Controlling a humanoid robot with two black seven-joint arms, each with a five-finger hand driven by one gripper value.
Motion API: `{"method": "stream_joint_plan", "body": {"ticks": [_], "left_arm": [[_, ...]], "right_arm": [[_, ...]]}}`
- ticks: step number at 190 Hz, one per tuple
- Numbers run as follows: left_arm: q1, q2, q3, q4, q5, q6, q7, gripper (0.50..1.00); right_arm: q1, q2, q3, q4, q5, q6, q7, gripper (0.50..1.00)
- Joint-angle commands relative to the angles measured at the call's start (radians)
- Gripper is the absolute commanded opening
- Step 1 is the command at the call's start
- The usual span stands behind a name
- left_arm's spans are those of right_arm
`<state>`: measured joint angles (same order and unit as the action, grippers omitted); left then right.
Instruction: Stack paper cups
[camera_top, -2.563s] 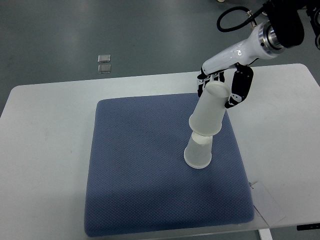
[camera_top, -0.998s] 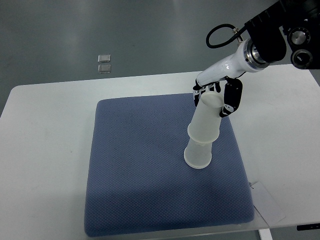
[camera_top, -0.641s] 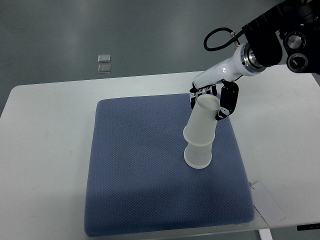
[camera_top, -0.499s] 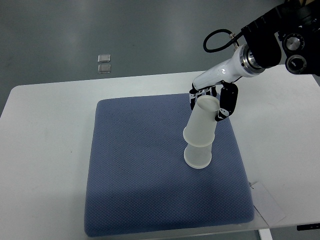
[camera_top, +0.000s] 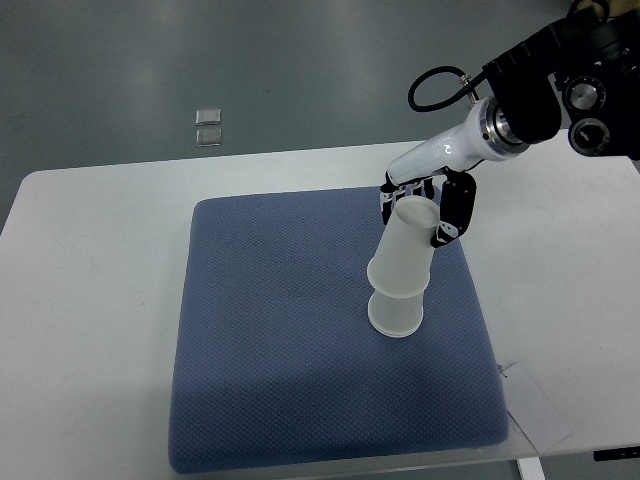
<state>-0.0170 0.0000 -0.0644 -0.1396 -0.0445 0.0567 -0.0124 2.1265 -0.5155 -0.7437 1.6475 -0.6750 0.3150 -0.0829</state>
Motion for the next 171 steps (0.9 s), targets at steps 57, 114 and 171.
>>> {"method": "stream_joint_plan", "body": {"ticks": [57, 114, 171], "left_arm": [[-0.001, 0.0, 0.0, 0.0, 0.0, 0.0, 0.0, 1.0], [0.0, 0.0, 0.0, 0.0, 0.0, 0.0, 0.0, 1.0], [-0.001, 0.0, 0.0, 0.0, 0.0, 0.0, 0.0, 1.0]], "right_arm": [[-0.002, 0.0, -0.002, 0.0, 0.0, 0.003, 0.0, 0.707], [-0.003, 0.0, -0.002, 0.0, -0.002, 0.006, 0.002, 0.748], [-0.003, 0.0, -0.002, -0.002, -0.002, 0.01, 0.002, 0.778]]}}
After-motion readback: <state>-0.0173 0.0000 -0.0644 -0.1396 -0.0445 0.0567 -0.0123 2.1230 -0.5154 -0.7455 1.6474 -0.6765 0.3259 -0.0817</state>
